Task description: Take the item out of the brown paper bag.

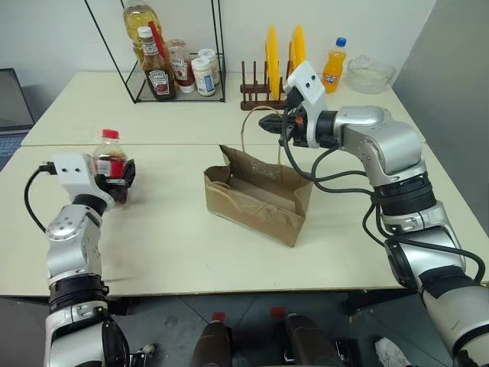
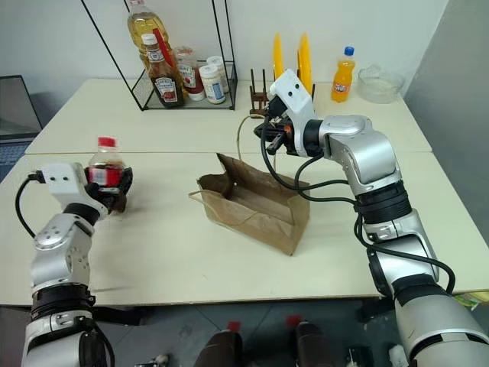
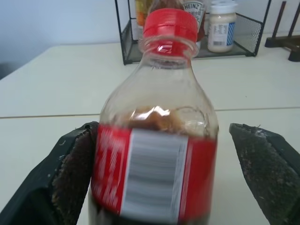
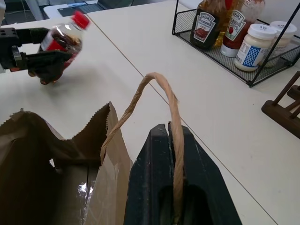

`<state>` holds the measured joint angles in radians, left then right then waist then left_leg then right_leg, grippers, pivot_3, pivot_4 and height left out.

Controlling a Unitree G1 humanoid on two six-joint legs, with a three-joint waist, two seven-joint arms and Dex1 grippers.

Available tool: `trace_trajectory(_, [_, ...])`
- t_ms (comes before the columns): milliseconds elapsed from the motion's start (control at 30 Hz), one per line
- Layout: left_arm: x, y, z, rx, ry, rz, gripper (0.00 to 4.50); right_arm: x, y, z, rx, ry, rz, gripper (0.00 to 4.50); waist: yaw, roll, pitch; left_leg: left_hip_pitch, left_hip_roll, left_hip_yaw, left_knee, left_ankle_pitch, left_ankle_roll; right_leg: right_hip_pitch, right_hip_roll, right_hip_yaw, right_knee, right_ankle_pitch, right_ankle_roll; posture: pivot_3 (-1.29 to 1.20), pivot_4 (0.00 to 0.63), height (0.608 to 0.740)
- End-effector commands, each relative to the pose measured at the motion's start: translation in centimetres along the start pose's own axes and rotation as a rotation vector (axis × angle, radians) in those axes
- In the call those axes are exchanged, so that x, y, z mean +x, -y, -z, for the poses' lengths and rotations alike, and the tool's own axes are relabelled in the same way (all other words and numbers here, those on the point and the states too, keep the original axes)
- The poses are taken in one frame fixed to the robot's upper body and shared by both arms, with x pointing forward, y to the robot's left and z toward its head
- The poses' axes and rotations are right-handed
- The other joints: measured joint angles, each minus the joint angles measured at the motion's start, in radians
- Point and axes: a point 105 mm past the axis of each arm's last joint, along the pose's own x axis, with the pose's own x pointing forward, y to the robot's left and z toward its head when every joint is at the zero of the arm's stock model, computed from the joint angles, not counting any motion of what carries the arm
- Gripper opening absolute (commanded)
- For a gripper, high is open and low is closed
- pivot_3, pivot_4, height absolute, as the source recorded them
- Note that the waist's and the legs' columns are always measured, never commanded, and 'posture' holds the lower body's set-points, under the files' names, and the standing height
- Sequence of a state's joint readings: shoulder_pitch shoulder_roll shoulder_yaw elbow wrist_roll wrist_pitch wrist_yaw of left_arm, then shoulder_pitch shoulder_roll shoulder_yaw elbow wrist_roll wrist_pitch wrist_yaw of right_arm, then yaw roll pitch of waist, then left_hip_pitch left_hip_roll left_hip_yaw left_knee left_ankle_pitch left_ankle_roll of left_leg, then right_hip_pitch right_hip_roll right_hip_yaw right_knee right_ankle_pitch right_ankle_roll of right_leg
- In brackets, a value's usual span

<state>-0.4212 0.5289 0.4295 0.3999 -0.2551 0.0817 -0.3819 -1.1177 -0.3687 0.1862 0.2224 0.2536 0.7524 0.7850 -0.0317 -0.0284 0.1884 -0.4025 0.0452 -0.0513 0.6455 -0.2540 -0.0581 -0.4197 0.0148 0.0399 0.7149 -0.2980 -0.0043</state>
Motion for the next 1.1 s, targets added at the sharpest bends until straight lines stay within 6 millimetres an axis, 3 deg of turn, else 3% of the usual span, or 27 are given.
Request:
trace_trajectory(33, [-0.2, 0.0, -1.5, 0.024, 0.059, 0.0, 4.49, -0.4, 0.3, -1.6, -0.041, 0.039, 0.013, 0.0, -0.001, 0.0, 0.0, 0.0, 0.0, 0.0, 0.0, 0.0, 0.0, 0.0, 0.0, 0.0, 0.0, 0.0, 0.0, 0.0, 0.15, 0.74])
trace_trajectory(300, [-1.7, 0.2, -3.3, 0.029, 0.081, 0.017, 4.49, -0.7, 0.4, -1.5, -0.036, 0.039, 0.022, 0.0, -0.002, 0.0, 0.0, 0.0, 0.0, 0.0, 0.0, 0.0, 0.0, 0.0, 0.0, 0.0, 0.0, 0.0, 0.0, 0.0, 0.15, 0.74])
trace_trajectory(400, [-2.8, 2.1, -4.5, 0.023, 0.063, 0.128, 4.49, -0.8, 0.5, -1.6, -0.036, 0.041, 0.024, 0.0, -0.002, 0.0, 0.0, 0.0, 0.001, 0.0, 0.0, 0.0, 0.0, 0.0, 0.0, 0.001, 0.0, 0.0, 0.0, 0.0, 0.15, 0.74])
trace_trajectory(500, [-4.0, 5.2, -5.5, 0.06, 0.014, 0.317, 4.49, -0.8, 0.3, -1.8, -0.058, 0.054, 0.002, 0.0, -0.002, 0.0, 0.0, 0.0, 0.001, 0.0, 0.0, 0.0, 0.0, 0.0, 0.0, 0.0, 0.0, 0.0, 0.0, 0.0, 0.15, 0.74])
trace_trajectory(600, [-4.5, 6.8, -5.9, 0.063, -0.012, 0.399, 4.5, -0.8, -0.1, -2.0, -0.065, 0.058, -0.038, 0.63, -0.002, 0.0, 0.0, 0.001, 0.0, 0.0, 0.0, 0.0, 0.0, 0.0, 0.0, 0.0, 0.0, 0.0, 0.0, 0.0, 0.15, 0.74])
trace_trajectory(800, [-6.5, 10.3, -5.7, 0.003, -0.081, 0.579, 4.5, -2.0, -0.2, -2.5, -0.074, 0.047, -0.083, 2.69, -0.002, 0.0, 0.0, 0.001, 0.0, 0.0, -0.001, 0.0, 0.0, 0.001, 0.001, 0.001, 0.0, 0.0, 0.0, 0.0, 0.15, 0.74])
trace_trajectory(967, [-7.5, 10.9, -4.9, -0.048, -0.117, 0.594, 4.5, -4.0, -0.5, -2.4, -0.048, 0.029, -0.11, 4.46, -0.002, 0.001, 0.001, 0.001, 0.001, 0.0, -0.001, 0.0, 0.0, 0.001, 0.001, 0.001, -0.001, 0.0, 0.0, 0.0, 0.15, 0.74])
trace_trajectory(1100, [-7.8, 10.9, -3.7, -0.095, -0.138, 0.539, 4.5, -5.7, -1.1, -2.7, 0.049, 0.038, -0.141, 4.48, -0.001, 0.001, 0.0, 0.002, 0.001, 0.0, -0.001, 0.0, 0.0, 0.001, 0.001, 0.001, -0.001, 0.0, 0.0, 0.0, 0.15, 0.74])
